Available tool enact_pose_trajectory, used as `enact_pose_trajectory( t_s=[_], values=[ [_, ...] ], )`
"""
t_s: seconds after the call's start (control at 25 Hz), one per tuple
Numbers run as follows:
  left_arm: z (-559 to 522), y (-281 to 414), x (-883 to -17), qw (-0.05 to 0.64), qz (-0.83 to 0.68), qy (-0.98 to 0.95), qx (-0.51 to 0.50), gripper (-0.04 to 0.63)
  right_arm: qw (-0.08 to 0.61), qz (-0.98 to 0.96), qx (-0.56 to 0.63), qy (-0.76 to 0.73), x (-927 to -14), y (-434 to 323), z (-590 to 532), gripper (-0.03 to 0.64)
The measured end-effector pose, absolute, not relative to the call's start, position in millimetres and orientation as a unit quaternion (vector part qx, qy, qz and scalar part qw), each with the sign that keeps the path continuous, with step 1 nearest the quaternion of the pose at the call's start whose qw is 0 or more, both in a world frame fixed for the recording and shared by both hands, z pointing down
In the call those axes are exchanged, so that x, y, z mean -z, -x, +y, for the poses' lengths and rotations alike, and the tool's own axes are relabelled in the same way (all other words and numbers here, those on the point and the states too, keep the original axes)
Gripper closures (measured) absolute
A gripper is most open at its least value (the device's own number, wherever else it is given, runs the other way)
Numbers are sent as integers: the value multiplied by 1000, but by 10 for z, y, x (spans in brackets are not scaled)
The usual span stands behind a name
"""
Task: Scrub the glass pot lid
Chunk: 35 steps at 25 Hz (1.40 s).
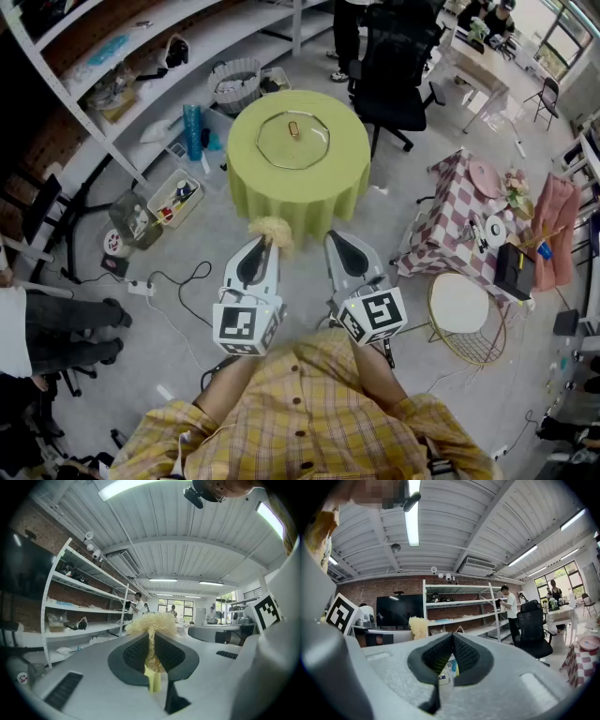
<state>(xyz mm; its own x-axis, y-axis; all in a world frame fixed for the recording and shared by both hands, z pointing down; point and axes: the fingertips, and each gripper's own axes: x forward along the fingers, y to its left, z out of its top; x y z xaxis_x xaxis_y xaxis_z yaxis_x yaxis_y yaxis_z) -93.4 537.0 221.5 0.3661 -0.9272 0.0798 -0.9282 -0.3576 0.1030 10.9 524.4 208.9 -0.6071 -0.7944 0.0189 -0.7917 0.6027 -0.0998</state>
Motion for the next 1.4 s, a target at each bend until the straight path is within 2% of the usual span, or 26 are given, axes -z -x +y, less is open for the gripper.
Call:
enact_pose_trajectory(
  t_s=[0.52, 1.04, 1.4],
  values=[
    [5328, 527, -2256, 69, -581, -811, -11, 558, 16, 907, 61, 416, -2100, -489, 5185, 618],
    [5306, -283, -2316, 64, -607, -791, -23, 558, 20, 913, 53, 404, -2090, -1485, 4980, 618],
    [5059, -324, -2463, 74, -615, -784, -42, 558, 22, 921, 84, 380, -2247, -1388, 4730, 618]
  ],
)
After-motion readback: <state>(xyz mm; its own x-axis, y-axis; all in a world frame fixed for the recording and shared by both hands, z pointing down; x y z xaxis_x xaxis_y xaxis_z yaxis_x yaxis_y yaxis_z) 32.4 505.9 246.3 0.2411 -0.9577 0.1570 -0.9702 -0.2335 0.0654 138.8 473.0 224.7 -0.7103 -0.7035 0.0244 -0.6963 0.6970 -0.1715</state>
